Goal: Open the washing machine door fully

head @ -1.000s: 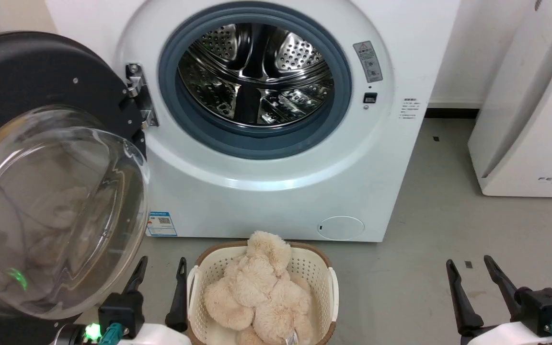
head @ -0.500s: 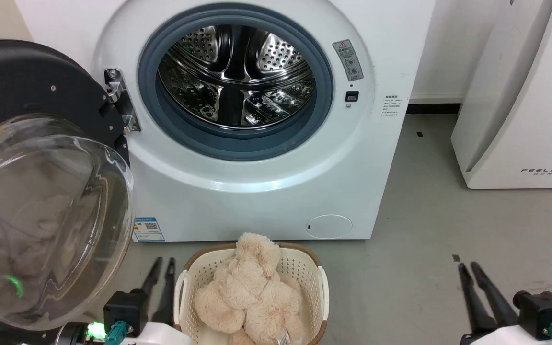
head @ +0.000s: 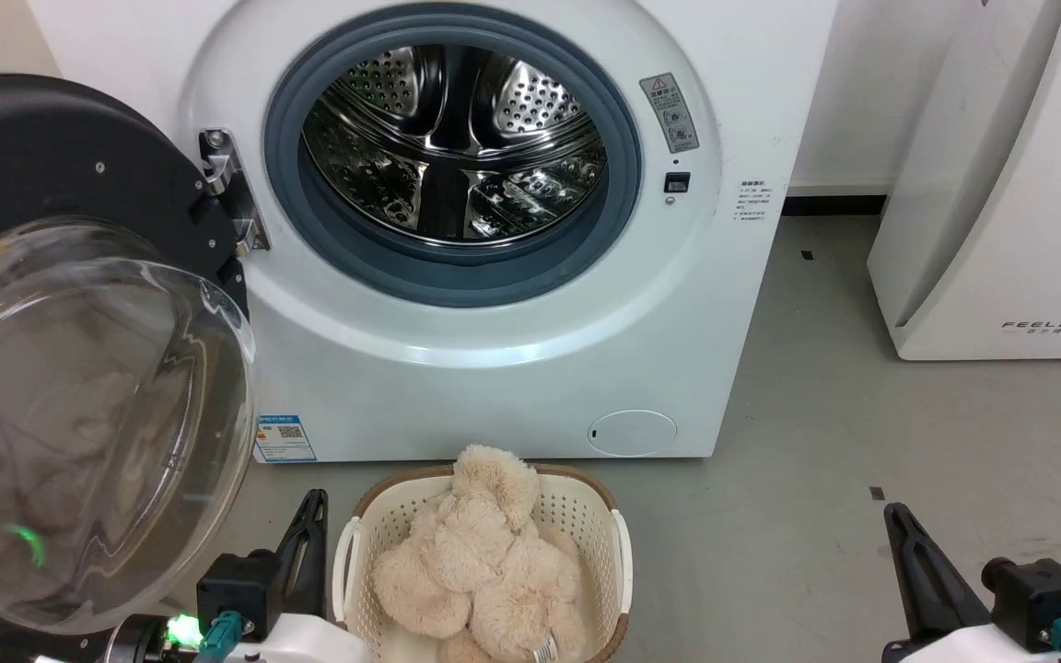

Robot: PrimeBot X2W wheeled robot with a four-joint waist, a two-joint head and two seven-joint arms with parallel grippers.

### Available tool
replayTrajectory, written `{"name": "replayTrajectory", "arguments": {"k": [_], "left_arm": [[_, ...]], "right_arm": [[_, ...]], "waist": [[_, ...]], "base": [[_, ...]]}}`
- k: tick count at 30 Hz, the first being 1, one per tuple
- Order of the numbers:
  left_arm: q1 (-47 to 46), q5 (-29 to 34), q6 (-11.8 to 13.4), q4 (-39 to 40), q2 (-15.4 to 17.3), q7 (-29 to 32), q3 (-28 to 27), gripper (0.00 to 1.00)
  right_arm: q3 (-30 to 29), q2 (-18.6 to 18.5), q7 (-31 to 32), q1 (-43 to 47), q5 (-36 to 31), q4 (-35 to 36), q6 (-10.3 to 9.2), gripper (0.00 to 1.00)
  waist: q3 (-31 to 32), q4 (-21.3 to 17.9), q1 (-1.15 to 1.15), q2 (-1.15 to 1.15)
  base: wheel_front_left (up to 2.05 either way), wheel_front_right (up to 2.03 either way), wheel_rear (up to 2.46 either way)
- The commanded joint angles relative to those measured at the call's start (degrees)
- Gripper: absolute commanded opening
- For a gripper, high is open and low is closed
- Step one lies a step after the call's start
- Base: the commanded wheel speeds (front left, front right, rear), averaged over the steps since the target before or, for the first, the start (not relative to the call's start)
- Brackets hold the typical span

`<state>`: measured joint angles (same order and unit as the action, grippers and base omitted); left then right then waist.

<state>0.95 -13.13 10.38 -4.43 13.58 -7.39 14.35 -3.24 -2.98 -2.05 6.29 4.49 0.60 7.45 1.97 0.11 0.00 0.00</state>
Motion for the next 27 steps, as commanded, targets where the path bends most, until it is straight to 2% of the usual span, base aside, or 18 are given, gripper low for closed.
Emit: {"name": "replayTrajectory", "arguments": {"k": [1, 27], "left_arm": [[-0.12, 0.72, -0.41, 0.29, -0.28, 0.34, -0.49, 0.00], [-0.31, 3.58, -2.71, 1.24, -2.68, 1.96, -3.69, 0.00]], "right_arm": [[0.20, 0.01, 0.22, -0.71, -0.49, -0.04, 0.00, 0.00], [0.90, 0.04, 0.64, -2.00, -1.41, -0.17, 0.01, 0.00]], "waist": [[-0.03, 0.00, 0.00, 0.00], [-0.48, -0.03, 0.00, 0.00]], "base": [[0.00, 0.00, 0.00], [0.00, 0.00, 0.00]]}}
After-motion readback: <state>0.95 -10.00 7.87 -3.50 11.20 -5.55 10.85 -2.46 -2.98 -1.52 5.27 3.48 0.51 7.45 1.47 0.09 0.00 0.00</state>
